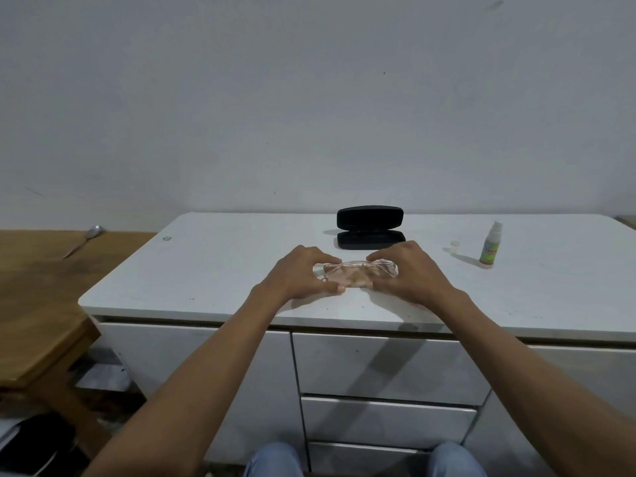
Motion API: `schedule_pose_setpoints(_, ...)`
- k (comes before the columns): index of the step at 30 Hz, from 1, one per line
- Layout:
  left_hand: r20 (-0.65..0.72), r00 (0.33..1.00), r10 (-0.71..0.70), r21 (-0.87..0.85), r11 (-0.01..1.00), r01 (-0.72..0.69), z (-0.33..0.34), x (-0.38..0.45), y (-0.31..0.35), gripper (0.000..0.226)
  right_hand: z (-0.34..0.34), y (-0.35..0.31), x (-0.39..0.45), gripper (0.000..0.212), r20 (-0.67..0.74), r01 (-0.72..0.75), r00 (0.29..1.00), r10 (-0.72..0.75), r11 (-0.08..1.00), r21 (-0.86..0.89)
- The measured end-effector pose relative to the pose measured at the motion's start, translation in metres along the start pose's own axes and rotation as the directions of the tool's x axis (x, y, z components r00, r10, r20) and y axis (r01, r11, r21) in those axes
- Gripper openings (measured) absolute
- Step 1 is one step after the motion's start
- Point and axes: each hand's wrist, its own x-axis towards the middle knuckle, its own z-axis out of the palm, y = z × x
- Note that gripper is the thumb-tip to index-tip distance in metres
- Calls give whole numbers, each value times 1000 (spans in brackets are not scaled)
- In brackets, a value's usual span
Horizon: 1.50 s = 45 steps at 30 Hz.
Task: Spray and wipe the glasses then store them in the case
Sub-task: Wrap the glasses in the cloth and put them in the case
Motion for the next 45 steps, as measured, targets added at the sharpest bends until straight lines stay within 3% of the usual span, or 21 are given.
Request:
schedule_pose_setpoints(2,7,1000,-2,-1,1000,2,0,1,1,63,-1,1,2,64,53,-19,998,19,1000,-3)
schedule_pose_setpoints(8,7,1000,-11,-56,998,12,1,5,2,54,-4,5,4,48,125,-34,992,24,996,82)
schedule_pose_setpoints(17,-85,994,65,-33,997,-68,11,4,0,49,2,16,8,50,55,28,998,-32,998,62)
schedule_pose_setpoints(26,-148,986,73,-43,996,-80,-5,60,3,47,-6,39,61,48,-43,21,999,-15,993,119)
schedule_pose_setpoints(39,-251,962,-110,-286,958,35,41,113,5,53,20,78,98,54,-157,-7,987,20,996,83)
schedule_pose_setpoints(45,-228,941,-248,-480,870,113,45,116,8,48,5,81,114,52,10,-27,1000,26,985,170)
